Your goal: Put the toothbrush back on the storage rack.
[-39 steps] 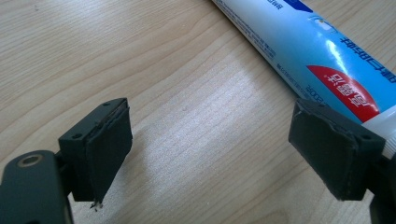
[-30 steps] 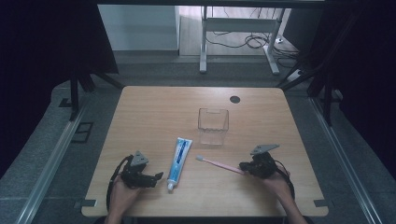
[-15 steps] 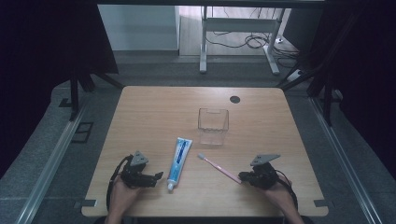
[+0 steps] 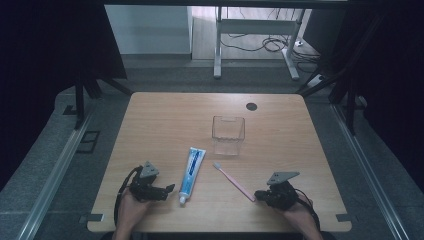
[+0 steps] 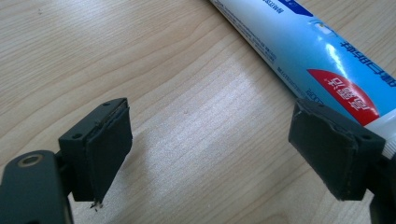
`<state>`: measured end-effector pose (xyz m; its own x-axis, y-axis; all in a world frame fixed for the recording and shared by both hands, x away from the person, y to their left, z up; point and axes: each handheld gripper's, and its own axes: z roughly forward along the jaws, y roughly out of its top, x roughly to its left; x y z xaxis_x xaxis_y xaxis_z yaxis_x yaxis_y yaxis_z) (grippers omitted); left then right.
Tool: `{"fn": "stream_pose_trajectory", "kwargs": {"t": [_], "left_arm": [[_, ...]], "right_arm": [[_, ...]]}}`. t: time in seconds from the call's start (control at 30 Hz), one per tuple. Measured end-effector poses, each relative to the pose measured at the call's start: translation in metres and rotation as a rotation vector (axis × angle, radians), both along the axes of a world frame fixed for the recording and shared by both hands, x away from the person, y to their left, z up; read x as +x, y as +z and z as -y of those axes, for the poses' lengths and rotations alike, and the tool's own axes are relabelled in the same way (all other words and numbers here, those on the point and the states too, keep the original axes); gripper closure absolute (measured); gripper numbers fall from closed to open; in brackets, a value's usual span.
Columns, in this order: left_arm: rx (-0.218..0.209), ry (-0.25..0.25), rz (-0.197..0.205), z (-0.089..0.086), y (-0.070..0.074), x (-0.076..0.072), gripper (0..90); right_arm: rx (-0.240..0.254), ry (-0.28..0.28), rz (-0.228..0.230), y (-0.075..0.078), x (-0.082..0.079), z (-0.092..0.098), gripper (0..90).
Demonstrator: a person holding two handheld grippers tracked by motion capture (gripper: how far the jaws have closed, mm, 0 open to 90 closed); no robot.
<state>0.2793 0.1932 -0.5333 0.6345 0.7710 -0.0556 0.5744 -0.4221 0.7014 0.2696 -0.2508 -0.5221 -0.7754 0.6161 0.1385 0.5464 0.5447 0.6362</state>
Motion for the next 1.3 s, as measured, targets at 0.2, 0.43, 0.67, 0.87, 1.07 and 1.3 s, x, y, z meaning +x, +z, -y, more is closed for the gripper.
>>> {"fn": "stream_pose_trajectory", "kwargs": {"t": [0.2,0.43,0.67,0.87,1.07,1.3], "left_arm": [[0.0,-0.001,0.0,0.001,0.0,0.0,13.6],[0.002,-0.006,-0.004,0.001,0.0,0.0,13.7],[0.005,-0.006,-0.006,0.001,0.0,0.0,13.8],[0.005,-0.006,-0.007,0.001,0.0,0.0,13.8],[0.006,-0.009,-0.007,0.001,0.0,0.0,13.8],[0.005,-0.007,-0.005,0.001,0.0,0.0,13.8]], "right_arm": [[-0.024,0.001,-0.008,0.005,0.004,-0.001,79.8],[-0.073,0.015,-0.029,0.012,0.011,-0.01,71.8],[-0.151,0.059,-0.057,0.023,0.025,-0.029,65.4],[-0.204,0.089,-0.061,0.027,0.031,-0.045,64.8],[-0.242,0.093,-0.086,0.031,0.04,-0.059,63.6],[-0.286,0.103,-0.124,0.031,0.049,-0.076,65.1]]}}
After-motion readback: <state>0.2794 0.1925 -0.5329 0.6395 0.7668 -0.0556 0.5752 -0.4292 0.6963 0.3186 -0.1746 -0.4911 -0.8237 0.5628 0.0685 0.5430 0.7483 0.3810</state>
